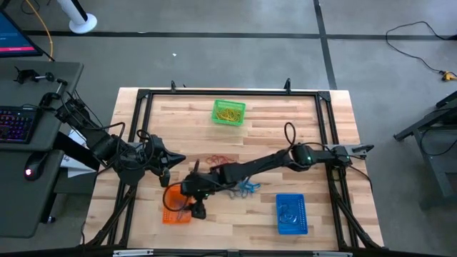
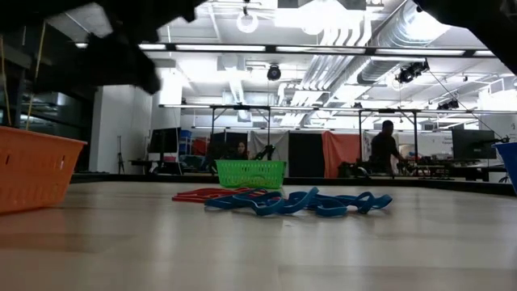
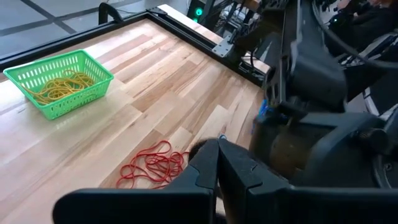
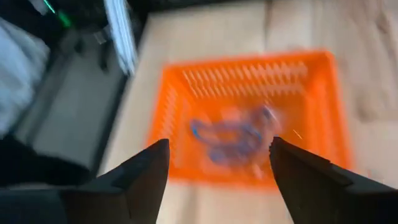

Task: Sort rubber bands into baskets
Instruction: Put the red rubber band into the blue bin

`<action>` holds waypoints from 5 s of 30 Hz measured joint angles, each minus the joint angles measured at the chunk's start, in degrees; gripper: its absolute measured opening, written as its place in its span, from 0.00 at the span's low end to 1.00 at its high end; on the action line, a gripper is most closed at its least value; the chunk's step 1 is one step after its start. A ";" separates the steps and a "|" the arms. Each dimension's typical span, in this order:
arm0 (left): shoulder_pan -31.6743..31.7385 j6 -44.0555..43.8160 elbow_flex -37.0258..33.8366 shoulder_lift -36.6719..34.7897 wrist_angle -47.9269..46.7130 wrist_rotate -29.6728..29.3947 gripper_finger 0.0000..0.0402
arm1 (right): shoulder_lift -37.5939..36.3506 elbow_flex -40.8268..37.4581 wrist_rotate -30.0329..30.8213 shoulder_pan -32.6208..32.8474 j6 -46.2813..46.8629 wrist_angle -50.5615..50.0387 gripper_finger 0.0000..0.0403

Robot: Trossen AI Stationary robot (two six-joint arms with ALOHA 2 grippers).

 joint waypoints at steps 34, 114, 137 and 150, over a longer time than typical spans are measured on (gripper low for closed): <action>0.00 0.25 0.07 -0.09 0.13 0.02 0.00 | -29.31 -52.44 8.58 -16.37 13.52 -0.09 0.47; 0.00 28.52 13.66 -2.25 5.50 -11.52 0.00 | -27.93 -26.23 14.81 -1.57 12.75 12.27 0.00; 0.00 28.70 13.66 -2.25 5.04 -11.50 0.00 | -56.91 -48.16 5.31 20.35 48.48 -34.55 0.00; 0.00 28.67 13.66 -2.25 5.09 -11.50 0.00 | -61.57 -70.23 5.45 27.27 67.19 -16.70 0.00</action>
